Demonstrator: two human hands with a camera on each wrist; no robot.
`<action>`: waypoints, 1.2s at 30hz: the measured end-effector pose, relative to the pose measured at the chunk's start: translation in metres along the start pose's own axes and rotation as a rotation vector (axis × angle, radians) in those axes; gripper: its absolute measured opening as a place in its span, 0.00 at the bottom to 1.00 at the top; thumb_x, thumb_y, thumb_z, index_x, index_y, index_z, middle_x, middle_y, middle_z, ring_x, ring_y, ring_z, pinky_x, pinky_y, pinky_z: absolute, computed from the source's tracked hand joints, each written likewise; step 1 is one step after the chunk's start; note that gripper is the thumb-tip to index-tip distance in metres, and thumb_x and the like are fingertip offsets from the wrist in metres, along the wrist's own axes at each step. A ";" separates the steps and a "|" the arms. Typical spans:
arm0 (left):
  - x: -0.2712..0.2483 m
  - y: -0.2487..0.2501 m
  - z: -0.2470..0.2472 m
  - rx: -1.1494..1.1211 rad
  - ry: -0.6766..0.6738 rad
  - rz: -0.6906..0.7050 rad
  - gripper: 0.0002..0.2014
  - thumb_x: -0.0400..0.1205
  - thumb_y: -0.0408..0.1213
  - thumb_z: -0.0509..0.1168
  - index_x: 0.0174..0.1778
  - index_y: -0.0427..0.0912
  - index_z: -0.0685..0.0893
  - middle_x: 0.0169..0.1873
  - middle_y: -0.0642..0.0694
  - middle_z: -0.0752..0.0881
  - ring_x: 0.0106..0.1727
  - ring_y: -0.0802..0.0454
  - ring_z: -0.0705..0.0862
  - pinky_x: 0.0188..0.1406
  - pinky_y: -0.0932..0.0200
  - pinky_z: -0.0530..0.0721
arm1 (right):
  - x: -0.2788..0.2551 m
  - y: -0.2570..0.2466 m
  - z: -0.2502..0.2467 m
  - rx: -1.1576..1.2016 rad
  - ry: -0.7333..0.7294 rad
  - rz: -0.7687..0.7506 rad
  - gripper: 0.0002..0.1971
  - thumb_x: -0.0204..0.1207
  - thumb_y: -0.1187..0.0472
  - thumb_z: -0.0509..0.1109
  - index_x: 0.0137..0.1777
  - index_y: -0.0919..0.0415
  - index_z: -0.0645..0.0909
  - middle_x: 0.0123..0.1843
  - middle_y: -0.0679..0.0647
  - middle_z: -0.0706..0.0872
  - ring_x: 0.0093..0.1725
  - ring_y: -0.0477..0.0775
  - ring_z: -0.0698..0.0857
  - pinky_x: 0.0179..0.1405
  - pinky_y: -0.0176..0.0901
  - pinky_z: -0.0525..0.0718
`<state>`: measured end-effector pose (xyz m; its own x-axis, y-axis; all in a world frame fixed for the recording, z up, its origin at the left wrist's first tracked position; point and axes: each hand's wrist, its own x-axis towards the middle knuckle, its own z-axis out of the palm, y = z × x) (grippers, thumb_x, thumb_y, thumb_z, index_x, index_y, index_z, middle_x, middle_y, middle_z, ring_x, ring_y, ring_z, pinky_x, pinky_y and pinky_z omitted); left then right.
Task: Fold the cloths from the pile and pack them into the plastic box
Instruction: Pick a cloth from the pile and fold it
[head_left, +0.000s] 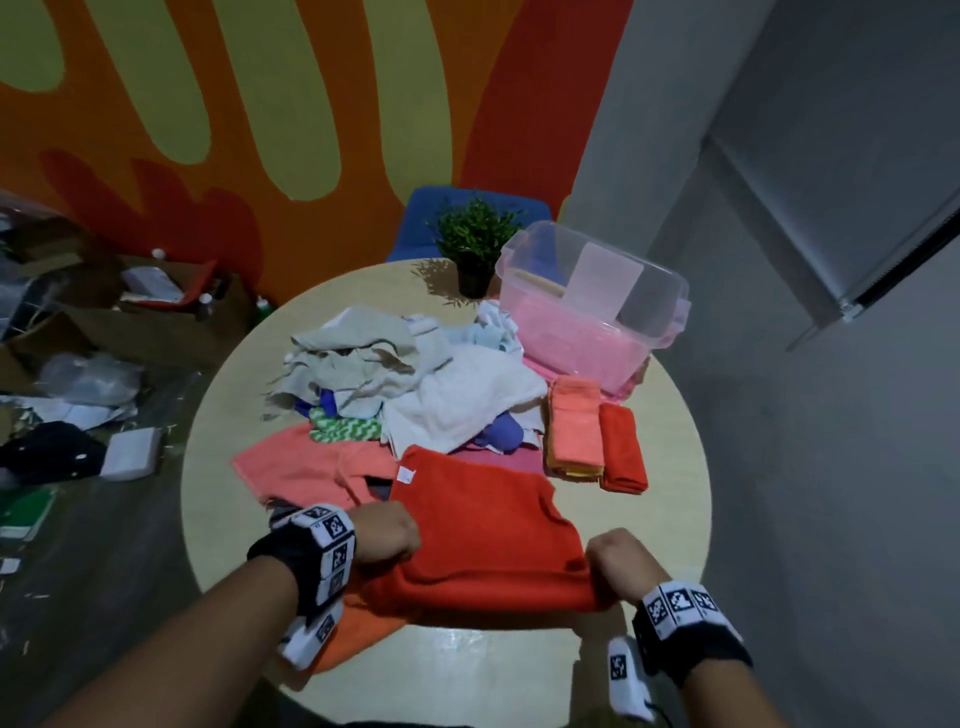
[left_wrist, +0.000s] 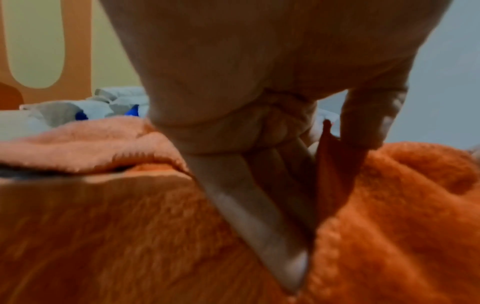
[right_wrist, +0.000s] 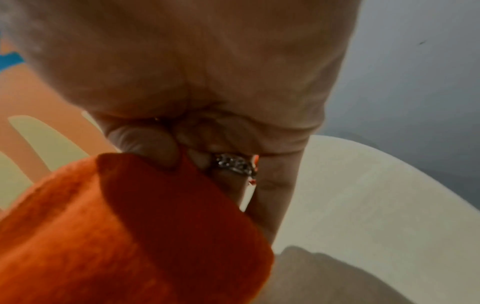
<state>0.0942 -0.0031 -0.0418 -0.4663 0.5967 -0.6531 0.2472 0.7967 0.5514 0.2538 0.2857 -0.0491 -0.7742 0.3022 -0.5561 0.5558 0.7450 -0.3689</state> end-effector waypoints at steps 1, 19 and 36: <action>0.001 -0.002 0.005 -0.001 -0.016 -0.007 0.13 0.74 0.37 0.65 0.22 0.45 0.79 0.17 0.56 0.76 0.24 0.62 0.73 0.28 0.66 0.69 | -0.003 -0.001 0.003 0.012 -0.021 0.014 0.13 0.84 0.62 0.63 0.56 0.67 0.87 0.59 0.67 0.88 0.63 0.63 0.84 0.62 0.43 0.74; 0.044 -0.016 -0.046 -0.064 0.717 -0.042 0.03 0.77 0.35 0.75 0.37 0.45 0.91 0.37 0.49 0.90 0.43 0.50 0.86 0.43 0.62 0.75 | 0.064 -0.008 -0.019 0.364 0.461 0.125 0.07 0.76 0.66 0.75 0.42 0.53 0.83 0.38 0.52 0.85 0.46 0.58 0.86 0.44 0.36 0.72; 0.065 0.023 -0.040 -0.027 0.802 0.207 0.10 0.82 0.33 0.66 0.55 0.51 0.86 0.48 0.53 0.77 0.39 0.53 0.83 0.47 0.51 0.85 | 0.078 -0.022 0.031 0.125 0.156 0.246 0.18 0.71 0.60 0.74 0.61 0.60 0.78 0.58 0.59 0.86 0.60 0.63 0.85 0.51 0.41 0.77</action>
<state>0.0354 0.0499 -0.0504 -0.8804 0.4735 0.0254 0.3787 0.6699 0.6386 0.1908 0.2748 -0.1069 -0.6438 0.5591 -0.5225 0.7574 0.5625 -0.3315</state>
